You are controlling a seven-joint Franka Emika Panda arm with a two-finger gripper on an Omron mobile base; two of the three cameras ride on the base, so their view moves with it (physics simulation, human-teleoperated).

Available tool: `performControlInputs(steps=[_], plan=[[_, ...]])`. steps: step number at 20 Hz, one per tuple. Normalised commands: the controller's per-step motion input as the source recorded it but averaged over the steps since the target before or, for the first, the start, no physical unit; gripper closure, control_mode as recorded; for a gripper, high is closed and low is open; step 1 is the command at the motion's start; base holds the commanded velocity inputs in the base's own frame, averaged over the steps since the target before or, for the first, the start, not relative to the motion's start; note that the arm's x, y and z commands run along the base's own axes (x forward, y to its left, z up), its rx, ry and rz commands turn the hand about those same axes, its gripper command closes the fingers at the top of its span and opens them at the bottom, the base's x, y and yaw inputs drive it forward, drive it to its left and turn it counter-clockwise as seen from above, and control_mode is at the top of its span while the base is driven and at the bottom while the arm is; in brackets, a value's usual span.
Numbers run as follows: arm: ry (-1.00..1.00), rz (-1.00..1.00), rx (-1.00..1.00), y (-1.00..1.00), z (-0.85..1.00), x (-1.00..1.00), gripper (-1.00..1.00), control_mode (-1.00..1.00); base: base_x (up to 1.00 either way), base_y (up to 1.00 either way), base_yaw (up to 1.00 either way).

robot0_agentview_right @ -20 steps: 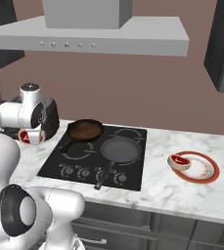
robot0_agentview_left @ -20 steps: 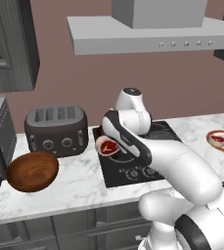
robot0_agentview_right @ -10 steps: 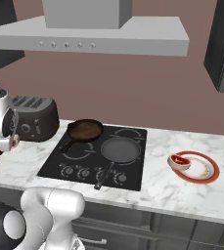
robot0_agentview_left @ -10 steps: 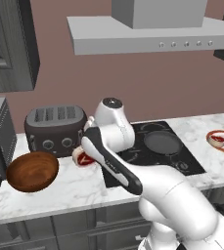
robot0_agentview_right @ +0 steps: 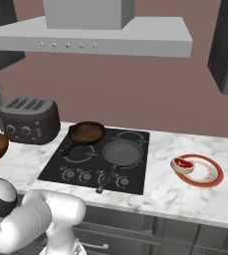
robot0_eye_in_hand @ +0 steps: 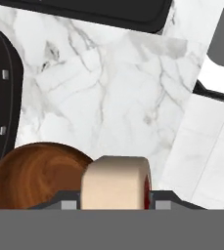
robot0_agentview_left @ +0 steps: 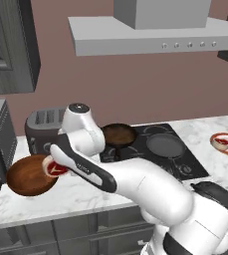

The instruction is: Place one of the steaks on the plate and the other in the bowl. Then place the bowl in the fridge.

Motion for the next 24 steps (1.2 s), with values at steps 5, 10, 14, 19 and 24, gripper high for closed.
performControlInputs(steps=[5, 10, 14, 19, 24], plan=[[0.15, 0.0, -0.08, 0.82, -0.06, 0.47, 1.0, -1.0, 0.0, 0.0, 0.0], [0.01, 0.0, -0.06, 0.53, -0.11, 0.43, 1.0, -1.0, 0.0, 0.0, 0.0], [0.0, -0.01, -0.08, 0.54, -0.25, 0.44, -1.0, -1.0, 0.0, 0.0, 0.0], [0.0, -0.03, -0.08, 0.25, -0.24, 0.07, -1.0, -1.0, 0.0, 0.0, 0.0], [0.0, -0.01, -0.03, 0.02, -0.25, 0.17, -1.0, -1.0, 0.0, 0.0, 0.0]])
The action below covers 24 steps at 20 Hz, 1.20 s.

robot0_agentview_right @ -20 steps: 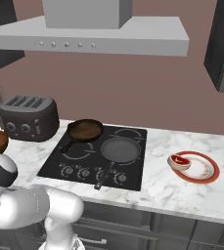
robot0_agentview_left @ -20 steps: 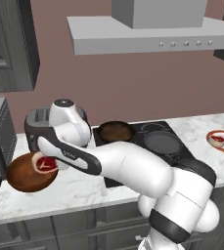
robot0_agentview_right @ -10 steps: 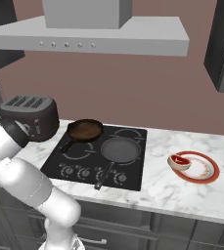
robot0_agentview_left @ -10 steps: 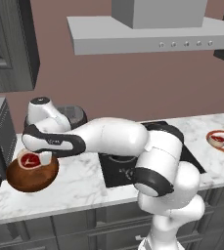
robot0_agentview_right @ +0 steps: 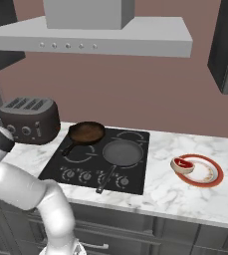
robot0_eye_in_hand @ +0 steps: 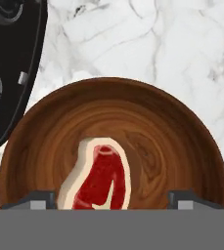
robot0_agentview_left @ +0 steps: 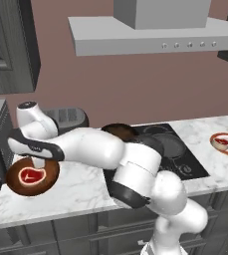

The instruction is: Place one of the steaks on the plate and the other in the bowl. Then place the bowl in the fridge.

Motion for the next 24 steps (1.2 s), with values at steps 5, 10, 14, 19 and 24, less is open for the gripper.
performControlInputs(steps=[5, 10, 14, 19, 24], plan=[[-0.01, -0.01, -0.01, 0.0, -0.04, 0.06, -1.0, -1.0, 0.0, 0.0, 0.0], [-0.2, 0.0, 0.01, -0.49, 0.31, -0.88, -1.0, -1.0, 0.0, 0.0, 0.0], [-0.17, -0.07, 0.13, -0.98, 0.06, -1.0, -1.0, -1.0, 0.0, 0.0, 0.0], [-0.06, -0.14, 0.19, -1.0, -0.01, -0.97, -1.0, -1.0, 0.0, 0.0, 0.0], [-0.07, -0.14, 0.28, -1.0, -0.01, -0.56, -1.0, -1.0, 0.0, 0.0, 0.0]])
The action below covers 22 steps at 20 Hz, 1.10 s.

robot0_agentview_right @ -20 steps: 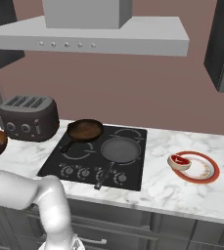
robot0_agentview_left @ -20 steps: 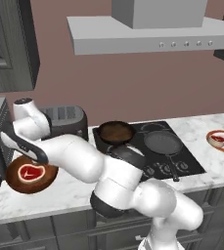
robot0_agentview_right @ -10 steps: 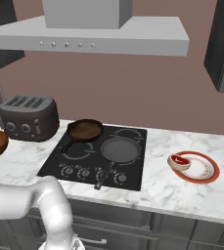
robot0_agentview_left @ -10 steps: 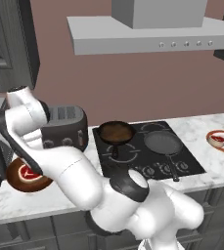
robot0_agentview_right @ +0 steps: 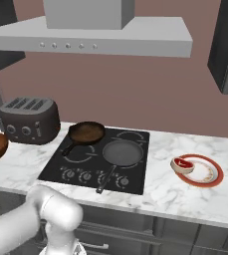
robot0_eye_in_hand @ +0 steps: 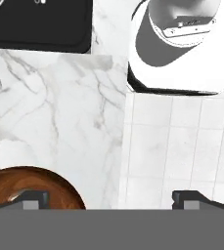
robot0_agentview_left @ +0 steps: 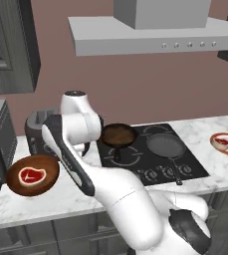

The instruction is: Place one of the steaks on the plate and the other in the bowl. Then place the bowl in the fridge.

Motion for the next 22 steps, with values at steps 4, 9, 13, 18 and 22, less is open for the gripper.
performControlInputs(steps=[4, 9, 13, 18, 22], plan=[[-0.12, -0.09, 0.38, -1.0, -0.01, -0.23, -1.0, -1.0, 0.0, 0.0, 0.0], [-0.11, -0.03, 0.3, -1.0, 0.0, -0.1, -1.0, -1.0, 0.0, 0.0, 0.0], [-0.08, -0.02, 0.23, -1.0, 0.0, -0.02, -1.0, -1.0, 0.0, 0.0, 0.0], [-0.01, 0.0, 0.13, -0.6, -0.03, -0.04, -1.0, 1.0, -0.07, -0.39, 0.0], [0.0, 0.0, 0.0, 0.0, 0.0, 0.0, -1.0, 1.0, -0.39, -0.88, 0.0]])
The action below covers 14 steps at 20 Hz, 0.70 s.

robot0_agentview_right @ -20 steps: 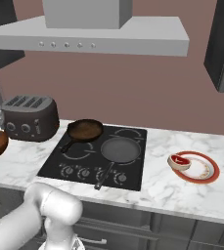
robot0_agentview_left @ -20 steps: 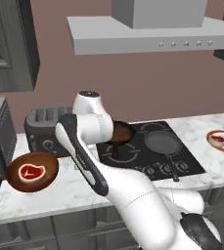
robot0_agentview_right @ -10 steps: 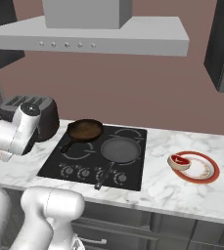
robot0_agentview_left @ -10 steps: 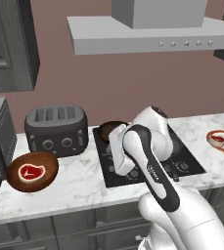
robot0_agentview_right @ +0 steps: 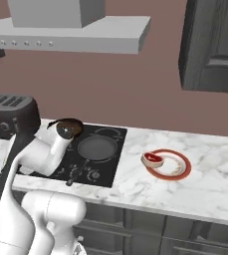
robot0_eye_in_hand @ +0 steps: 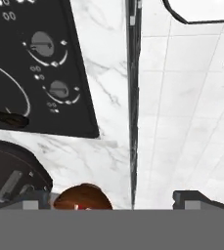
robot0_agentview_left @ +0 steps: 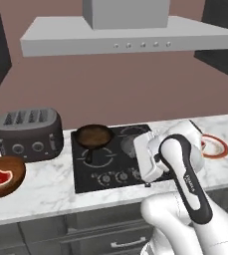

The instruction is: Place one of the steaks on the plate and the other in the bowl. Then place the bowl in the fridge.

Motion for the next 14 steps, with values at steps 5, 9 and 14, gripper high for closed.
performControlInputs(steps=[5, 9, 14], plan=[[0.0, 0.0, 0.0, 0.0, 0.0, 0.0, -1.0, 1.0, -0.69, -0.52, 0.04], [0.0, 0.0, 0.0, 0.0, 0.0, 0.0, -1.0, 1.0, -0.9, -0.08, 0.09], [0.0, 0.0, 0.0, 0.0, 0.0, 0.0, -1.0, 1.0, -0.59, 0.27, 0.34]])
